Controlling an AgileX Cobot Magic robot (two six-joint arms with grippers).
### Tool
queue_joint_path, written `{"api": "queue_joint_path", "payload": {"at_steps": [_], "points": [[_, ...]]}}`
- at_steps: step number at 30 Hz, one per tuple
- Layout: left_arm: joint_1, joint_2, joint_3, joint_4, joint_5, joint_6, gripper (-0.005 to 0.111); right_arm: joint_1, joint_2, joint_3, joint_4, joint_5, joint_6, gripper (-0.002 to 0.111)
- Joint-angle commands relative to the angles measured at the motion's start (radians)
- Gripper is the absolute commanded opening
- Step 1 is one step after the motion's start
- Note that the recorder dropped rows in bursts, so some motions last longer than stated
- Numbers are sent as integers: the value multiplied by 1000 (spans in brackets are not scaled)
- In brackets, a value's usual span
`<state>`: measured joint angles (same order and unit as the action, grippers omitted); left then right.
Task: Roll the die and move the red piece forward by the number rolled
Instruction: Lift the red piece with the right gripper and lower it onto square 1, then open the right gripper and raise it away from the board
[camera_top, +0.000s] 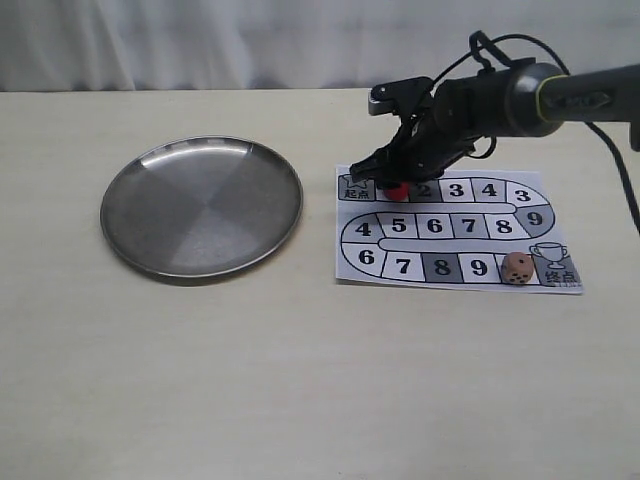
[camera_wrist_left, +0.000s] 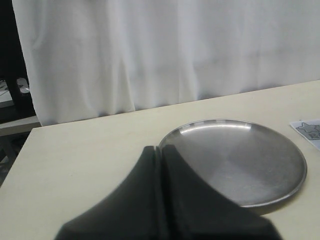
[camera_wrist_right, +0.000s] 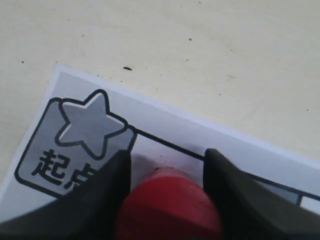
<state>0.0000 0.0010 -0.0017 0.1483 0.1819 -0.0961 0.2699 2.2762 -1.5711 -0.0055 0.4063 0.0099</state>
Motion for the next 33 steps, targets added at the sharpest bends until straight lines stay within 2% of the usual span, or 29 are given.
{"api": "queue_joint_path", "payload": {"at_steps": [1,5,11,14,19,21,26,33], "points": [[-1,-1,2,-4,-9,-2,0,-1,-4,1,-9,-16,1,66],[-1,-1,2,-4,-9,-2,0,-1,-51,1,-9,-50,1,78],[-1,-1,2,-4,-9,-2,0,-3,-232,1,-9,-17,-4,78],[-1,-1,2,-4,-9,-2,0,-3,-339,1,-9,40,-32,64],[-1,-1,2,-4,-9,-2,0,-3,-509,52,-11,101,-48,20],[-1,-1,2,-4,-9,-2,0,-3,-583,104,-11,92,-48,6],[-1,-1,2,-4,-9,-2,0,-3,-758,295,-11,29,-48,5],[-1,-1,2,-4,-9,-2,0,-3,-1051,681,17,-206,-46,5]]}}
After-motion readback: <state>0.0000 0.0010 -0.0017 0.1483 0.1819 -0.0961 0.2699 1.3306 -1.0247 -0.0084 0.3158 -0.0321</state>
